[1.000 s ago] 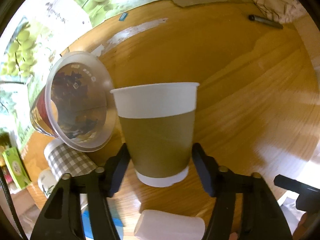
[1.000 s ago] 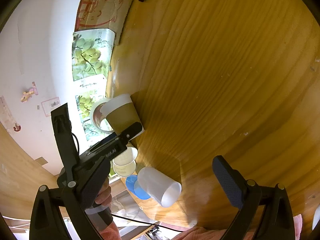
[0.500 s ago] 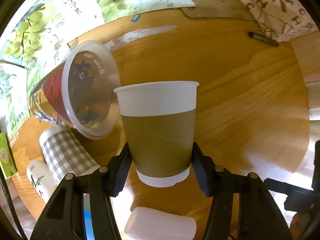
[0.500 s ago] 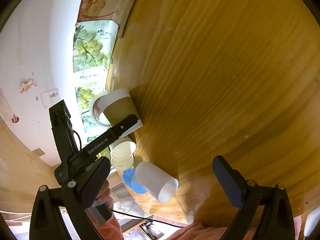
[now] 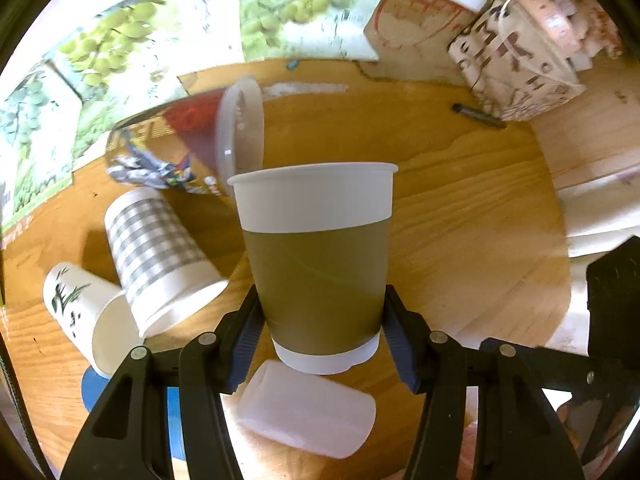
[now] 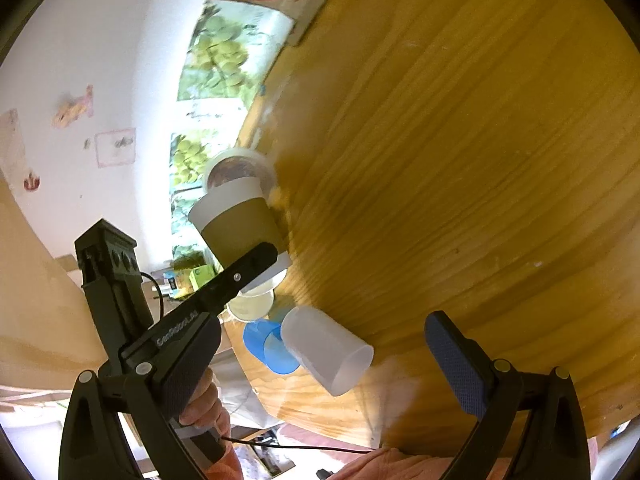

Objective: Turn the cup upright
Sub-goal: 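Lift the brown-sleeved cup off the desk with the left tool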

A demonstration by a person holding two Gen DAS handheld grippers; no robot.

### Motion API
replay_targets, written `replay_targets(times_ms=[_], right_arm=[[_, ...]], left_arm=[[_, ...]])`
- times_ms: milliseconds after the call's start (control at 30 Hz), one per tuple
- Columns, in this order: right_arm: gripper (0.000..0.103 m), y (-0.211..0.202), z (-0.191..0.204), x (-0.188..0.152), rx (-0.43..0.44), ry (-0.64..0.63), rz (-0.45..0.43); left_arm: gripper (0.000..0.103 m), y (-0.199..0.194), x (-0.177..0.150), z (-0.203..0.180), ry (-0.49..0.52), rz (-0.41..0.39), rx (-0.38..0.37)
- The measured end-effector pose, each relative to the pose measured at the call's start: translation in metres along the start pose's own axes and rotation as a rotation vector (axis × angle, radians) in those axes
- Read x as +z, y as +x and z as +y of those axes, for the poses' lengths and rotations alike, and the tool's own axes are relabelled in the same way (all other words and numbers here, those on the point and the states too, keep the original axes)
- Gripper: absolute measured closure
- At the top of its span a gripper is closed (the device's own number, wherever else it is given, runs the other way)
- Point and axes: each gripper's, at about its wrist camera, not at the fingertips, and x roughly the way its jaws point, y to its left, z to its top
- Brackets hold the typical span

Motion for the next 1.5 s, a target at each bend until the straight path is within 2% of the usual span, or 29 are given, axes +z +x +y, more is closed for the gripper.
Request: replay_targets(times_ms=[200, 267, 433, 567, 800, 1067, 1233, 1500], right_arm=[[0.001, 0.003, 0.02, -0.025, 0.001, -0.062, -0.018], [0.001, 0.005, 0.027, -0.036, -0.001, -0.078, -0.023], [0.001, 0.013, 0.038, -0.067, -0.012, -0.117, -0.022], [0.001, 0.018, 0.046, -0.09, -0.015, -0.133, -0.031], [0.001, 0.023, 0.05, -0.133, -0.028, -0.159, -0.049], [0.001, 0.04, 0.041, -0.172, -0.055, -0.156, -0.017], [0.001, 0.054, 0.038, -0.187, -0.078, -0.156, 0.027], [0.001, 0.072, 0.031, -0.202, -0.098, -0.151, 0.074]], left_arm=[[0.042, -0.05, -0.061, 0.002, -0.015, -0.046, -0.027], [0.042, -0.061, -0.084, 0.018, -0.026, -0.054, -0.041], [0.042, -0.088, -0.121, 0.004, -0.039, -0.053, -0.063], [0.042, -0.078, -0.139, -0.015, -0.043, -0.057, -0.07], [0.042, -0.074, -0.179, -0.007, -0.061, -0.049, -0.066], [0.042, -0.059, -0.224, 0.006, -0.109, -0.017, -0.08], [0.042, -0.049, -0.241, 0.009, -0.132, 0.002, -0.082], [0.042, -0.029, -0.246, -0.001, -0.127, 0.036, -0.094]])
